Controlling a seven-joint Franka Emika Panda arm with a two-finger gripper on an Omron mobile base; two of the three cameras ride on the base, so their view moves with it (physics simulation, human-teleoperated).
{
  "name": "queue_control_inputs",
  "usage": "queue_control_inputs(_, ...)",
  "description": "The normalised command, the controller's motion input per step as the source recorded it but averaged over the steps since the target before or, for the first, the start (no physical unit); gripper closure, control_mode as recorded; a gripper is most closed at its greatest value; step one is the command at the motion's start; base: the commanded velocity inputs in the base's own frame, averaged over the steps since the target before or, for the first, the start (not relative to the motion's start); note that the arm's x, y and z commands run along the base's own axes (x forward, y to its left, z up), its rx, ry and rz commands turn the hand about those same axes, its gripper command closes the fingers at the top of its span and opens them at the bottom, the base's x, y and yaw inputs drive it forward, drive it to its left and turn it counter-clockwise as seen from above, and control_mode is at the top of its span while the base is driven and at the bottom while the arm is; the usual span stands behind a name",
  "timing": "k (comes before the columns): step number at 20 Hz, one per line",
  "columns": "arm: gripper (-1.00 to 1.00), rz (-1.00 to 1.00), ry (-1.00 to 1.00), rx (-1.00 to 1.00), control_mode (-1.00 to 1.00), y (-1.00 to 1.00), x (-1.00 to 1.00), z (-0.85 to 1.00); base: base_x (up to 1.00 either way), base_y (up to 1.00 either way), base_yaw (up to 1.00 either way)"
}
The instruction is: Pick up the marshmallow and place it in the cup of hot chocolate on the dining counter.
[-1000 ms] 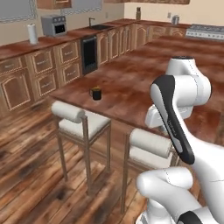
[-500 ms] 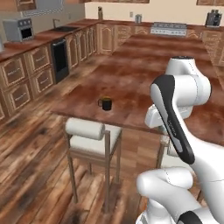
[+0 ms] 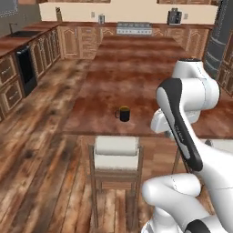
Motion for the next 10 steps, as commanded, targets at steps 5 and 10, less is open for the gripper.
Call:
queue_control_inputs(5, 1.0, 0.0, 0.0, 0.0, 1.0, 0.0, 0.0, 0.0, 0.27, 0.9, -0.52)
queue_control_inputs(10, 1.0, 0.0, 0.0, 0.0, 1.0, 0.0, 0.0, 0.0, 0.56, 0.61, -0.47)
